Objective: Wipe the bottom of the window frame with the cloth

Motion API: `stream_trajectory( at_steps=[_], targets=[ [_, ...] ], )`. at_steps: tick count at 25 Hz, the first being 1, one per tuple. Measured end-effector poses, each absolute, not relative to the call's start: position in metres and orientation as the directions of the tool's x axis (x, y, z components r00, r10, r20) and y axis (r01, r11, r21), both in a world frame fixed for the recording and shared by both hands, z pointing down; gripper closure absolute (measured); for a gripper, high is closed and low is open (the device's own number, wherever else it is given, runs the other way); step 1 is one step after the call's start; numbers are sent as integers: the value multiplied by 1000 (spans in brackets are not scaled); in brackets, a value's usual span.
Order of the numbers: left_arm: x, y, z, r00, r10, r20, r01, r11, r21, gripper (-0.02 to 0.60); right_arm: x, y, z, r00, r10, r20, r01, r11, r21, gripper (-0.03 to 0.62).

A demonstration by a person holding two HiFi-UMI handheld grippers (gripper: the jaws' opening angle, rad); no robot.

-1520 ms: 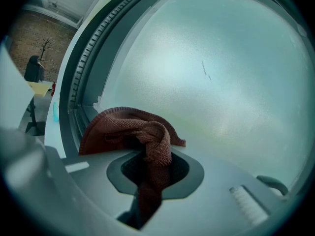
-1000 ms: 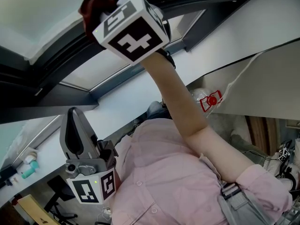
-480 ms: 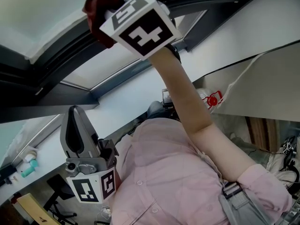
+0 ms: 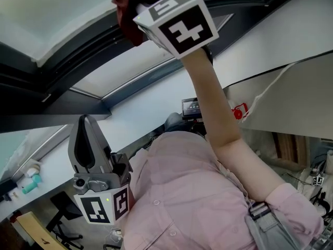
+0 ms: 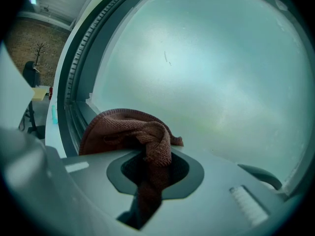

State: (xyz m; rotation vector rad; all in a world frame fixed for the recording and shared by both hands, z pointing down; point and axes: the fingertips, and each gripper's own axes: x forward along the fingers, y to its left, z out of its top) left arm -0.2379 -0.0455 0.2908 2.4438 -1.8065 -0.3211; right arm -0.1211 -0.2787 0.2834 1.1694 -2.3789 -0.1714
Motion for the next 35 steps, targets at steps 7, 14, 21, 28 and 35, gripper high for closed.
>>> stream_trajectory(
  at_steps=[7, 14, 21, 28, 35],
  targets=[
    [-238, -46, 289, 280, -952, -122, -935, -300, 191, 581, -110, -283, 281, -504, -787, 356, -732, 608, 308, 542],
    [-236, -46, 292, 282, -953, -113, -934, -300, 192, 581, -100, -287, 281, -473, -806, 355, -738, 583, 341, 542],
    [-232, -47, 290, 285, -951, -118, -935, -303, 186, 581, -93, -288, 280, -471, -810, 348, -749, 576, 328, 542],
    [-232, -45, 289, 282, -952, -122, -936, -301, 184, 581, -90, -289, 281, -462, -818, 342, -756, 565, 329, 542],
    [-232, -44, 287, 278, -952, -127, -937, -298, 184, 581, -87, -290, 281, -453, -824, 341, -766, 555, 324, 542]
  ],
)
